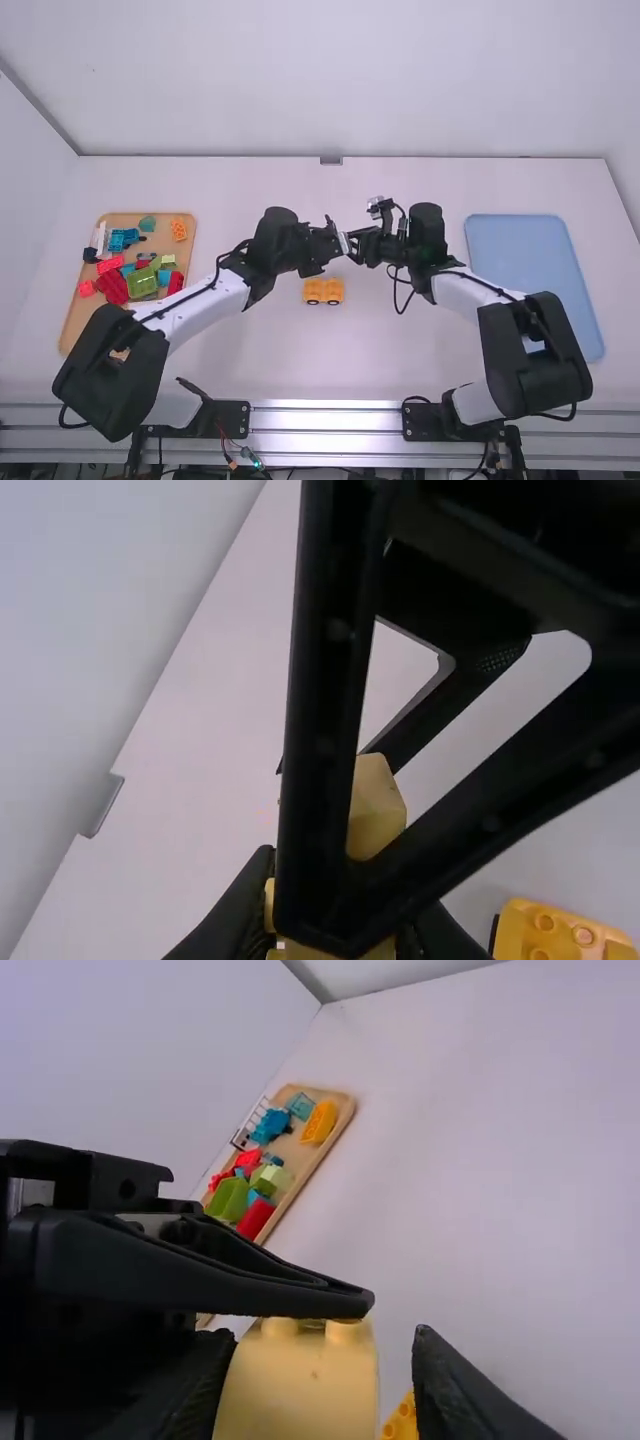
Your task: Assemble lego blocks to make yellow taxi
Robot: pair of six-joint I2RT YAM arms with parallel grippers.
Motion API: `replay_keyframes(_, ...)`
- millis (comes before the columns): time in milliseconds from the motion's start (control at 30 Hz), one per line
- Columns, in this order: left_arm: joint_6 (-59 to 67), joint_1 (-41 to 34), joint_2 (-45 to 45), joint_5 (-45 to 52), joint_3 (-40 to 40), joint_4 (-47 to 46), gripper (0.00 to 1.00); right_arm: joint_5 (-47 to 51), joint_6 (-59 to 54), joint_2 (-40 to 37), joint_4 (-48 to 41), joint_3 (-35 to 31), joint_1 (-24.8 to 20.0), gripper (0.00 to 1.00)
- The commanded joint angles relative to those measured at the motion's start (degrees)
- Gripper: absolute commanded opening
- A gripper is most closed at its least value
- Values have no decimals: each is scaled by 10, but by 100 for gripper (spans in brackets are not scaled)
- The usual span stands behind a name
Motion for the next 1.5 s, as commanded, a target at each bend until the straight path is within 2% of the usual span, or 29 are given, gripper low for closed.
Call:
replay_keyframes(0,-1,-7,3,19,3,3,2,12,1,5,-1,17,0,40)
replay_keyframes(67,2,-7,3,19,3,1,2,10,2,5,-1,17,0,37)
replay_keyframes(133,2,-7,3,20,3,1,7,10,6,5,-1,17,0,34)
replay_keyframes(200,2,-7,3,19,3,4,20,10,6,5,-1,17,1,31)
replay_keyframes(267,2,-7,3,19,3,5,28,10,6,5,-1,17,0,30)
replay_keyframes(333,-3,-4,3,19,3,9,55,10,6,5,-1,17,0,28)
replay_keyframes(367,-9,-4,3,19,3,10,74,10,5,5,-1,17,0,27)
replay_keyframes(400,-25,-6,3,19,3,12,99,10,5,5,1,17,0,27)
replay_keyframes(567,-106,11,-15,15,3,5,100,5,-60,5,8,18,-13,25)
replay_keyframes(667,-134,41,-44,108,8,-21,99,-30,-138,5,-33,40,-33,25)
replay_keyframes(800,-159,108,-54,277,50,-104,99,-69,-261,5,-151,97,-46,23)
replay_keyframes(867,-177,142,-52,348,82,-169,99,-81,-367,5,-257,141,-44,22)
replay_keyframes(1000,-206,172,-31,404,120,-230,99,-80,-566,5,-453,225,-29,21)
replay_keyframes(1100,-203,181,-15,429,132,-261,100,-80,-678,5,-560,273,-11,20)
replay_keyframes(1167,-173,181,-6,447,132,-280,99,-82,-746,5,-619,297,1,20)
replay_keyframes(1200,-120,176,0,473,132,-309,100,-82,-815,5,-675,319,15,21)
replay_keyframes(1333,-32,176,3,485,132,-382,99,-73,-880,5,-755,359,40,22)
replay_keyframes(1467,16,176,3,491,132,-402,99,-71,-870,5,-768,372,52,22)
